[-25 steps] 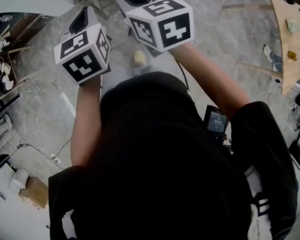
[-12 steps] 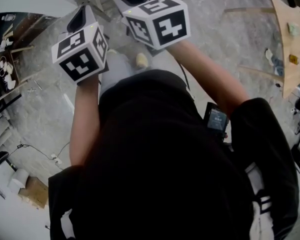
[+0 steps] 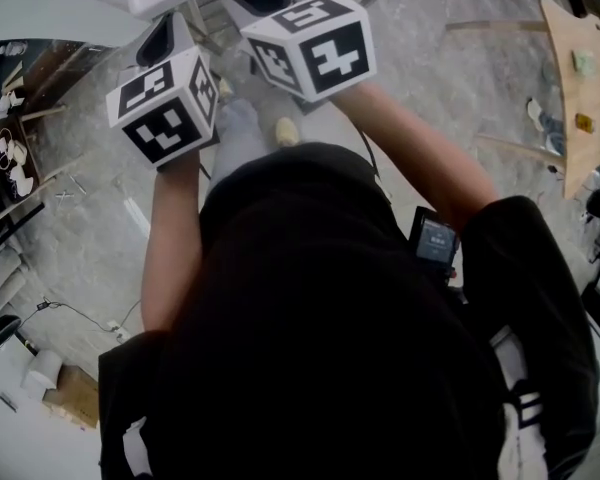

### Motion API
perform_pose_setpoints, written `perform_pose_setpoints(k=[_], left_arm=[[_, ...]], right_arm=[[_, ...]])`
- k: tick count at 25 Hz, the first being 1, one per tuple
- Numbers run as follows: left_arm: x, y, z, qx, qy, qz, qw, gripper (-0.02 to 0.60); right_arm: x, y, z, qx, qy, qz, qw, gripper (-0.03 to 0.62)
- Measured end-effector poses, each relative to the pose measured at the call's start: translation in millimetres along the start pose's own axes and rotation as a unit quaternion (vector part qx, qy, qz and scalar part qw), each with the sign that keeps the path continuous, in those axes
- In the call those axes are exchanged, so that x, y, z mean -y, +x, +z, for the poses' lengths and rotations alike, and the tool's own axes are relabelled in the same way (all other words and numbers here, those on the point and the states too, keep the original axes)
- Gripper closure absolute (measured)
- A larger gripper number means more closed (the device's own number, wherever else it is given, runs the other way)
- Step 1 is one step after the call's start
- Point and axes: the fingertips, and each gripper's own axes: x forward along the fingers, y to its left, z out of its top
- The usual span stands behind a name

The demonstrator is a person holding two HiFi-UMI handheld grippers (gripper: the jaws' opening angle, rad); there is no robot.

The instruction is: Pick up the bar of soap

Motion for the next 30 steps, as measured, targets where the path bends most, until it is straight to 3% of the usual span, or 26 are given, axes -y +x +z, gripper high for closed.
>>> perform_pose_setpoints(k=[14,30], left_arm=[[-86,78,43,-0.009,-0.021,0.002,0.9997,0.584],[-121,135,71,-0.021,-0.023,-0.025,0.9992,0.584]], right_arm=[[8,105,59,-0.018,-0.005,-0.001,1.000,0.582],[31,160,93,-0.033,0.008,-0.026,0.999,0.582]])
